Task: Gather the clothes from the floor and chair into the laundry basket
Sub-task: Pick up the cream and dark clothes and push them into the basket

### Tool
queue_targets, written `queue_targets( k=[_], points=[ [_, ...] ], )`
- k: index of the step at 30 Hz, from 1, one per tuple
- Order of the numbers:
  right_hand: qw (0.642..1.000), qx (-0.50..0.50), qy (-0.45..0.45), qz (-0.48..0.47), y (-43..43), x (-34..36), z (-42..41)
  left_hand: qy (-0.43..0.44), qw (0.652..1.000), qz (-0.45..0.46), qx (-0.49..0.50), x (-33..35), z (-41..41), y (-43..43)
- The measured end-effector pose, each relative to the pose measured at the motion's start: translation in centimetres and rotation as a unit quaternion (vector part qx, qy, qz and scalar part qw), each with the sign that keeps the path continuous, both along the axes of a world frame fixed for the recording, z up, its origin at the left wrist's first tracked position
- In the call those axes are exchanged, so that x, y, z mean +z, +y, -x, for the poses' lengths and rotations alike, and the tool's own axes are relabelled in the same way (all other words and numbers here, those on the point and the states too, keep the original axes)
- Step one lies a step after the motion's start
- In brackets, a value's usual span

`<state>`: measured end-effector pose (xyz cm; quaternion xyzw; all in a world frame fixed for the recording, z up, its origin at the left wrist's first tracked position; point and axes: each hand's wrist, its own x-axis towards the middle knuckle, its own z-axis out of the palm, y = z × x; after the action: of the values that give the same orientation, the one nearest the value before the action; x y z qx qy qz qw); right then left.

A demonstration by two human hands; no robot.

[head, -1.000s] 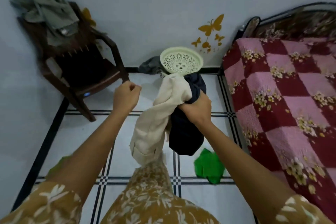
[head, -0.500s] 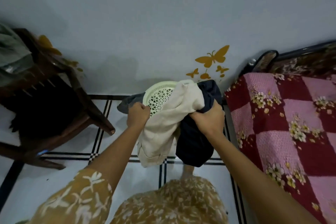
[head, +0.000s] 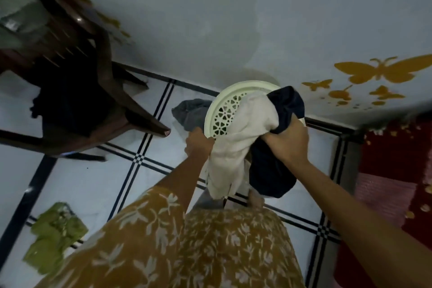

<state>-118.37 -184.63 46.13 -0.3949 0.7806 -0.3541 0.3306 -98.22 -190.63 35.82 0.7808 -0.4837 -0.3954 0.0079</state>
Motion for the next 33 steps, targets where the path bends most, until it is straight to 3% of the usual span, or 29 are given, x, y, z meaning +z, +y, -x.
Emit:
queue_targets(
  k=[7, 10, 16, 20, 25, 33],
  points=[
    [0.998, -0.022, -0.010, -0.061, -6.0, -11.4, 0.3, 0.054, 0.998, 0.001, -0.022, -10.9, 1.4, -6.3],
    [0.996, -0.026, -0.002, -0.085, -8.3, -14.8, 0.4, 0.011, 0.999, 0.039, -0.012, -13.5, 1.7, -8.0],
    [0.995, 0.038, -0.015, -0.088, -12.6, -15.6, -1.4, 0.045, 0.992, 0.100, 0.058, -13.0, -1.3, -8.7],
    [0.989, 0.139, -0.024, -0.052, -15.2, -12.9, -6.3, -0.002, 0.981, 0.147, 0.126, -10.0, -6.9, -6.4],
    [0.954, 0.297, -0.043, -0.019, -14.1, -10.6, -16.4, 0.026, 0.915, 0.220, 0.336, -6.6, -15.5, 1.0],
    [0.877, 0.476, -0.036, -0.057, -4.9, -14.0, -32.6, 0.071, 0.796, 0.195, 0.569, -10.1, -25.3, 17.8]
  ],
)
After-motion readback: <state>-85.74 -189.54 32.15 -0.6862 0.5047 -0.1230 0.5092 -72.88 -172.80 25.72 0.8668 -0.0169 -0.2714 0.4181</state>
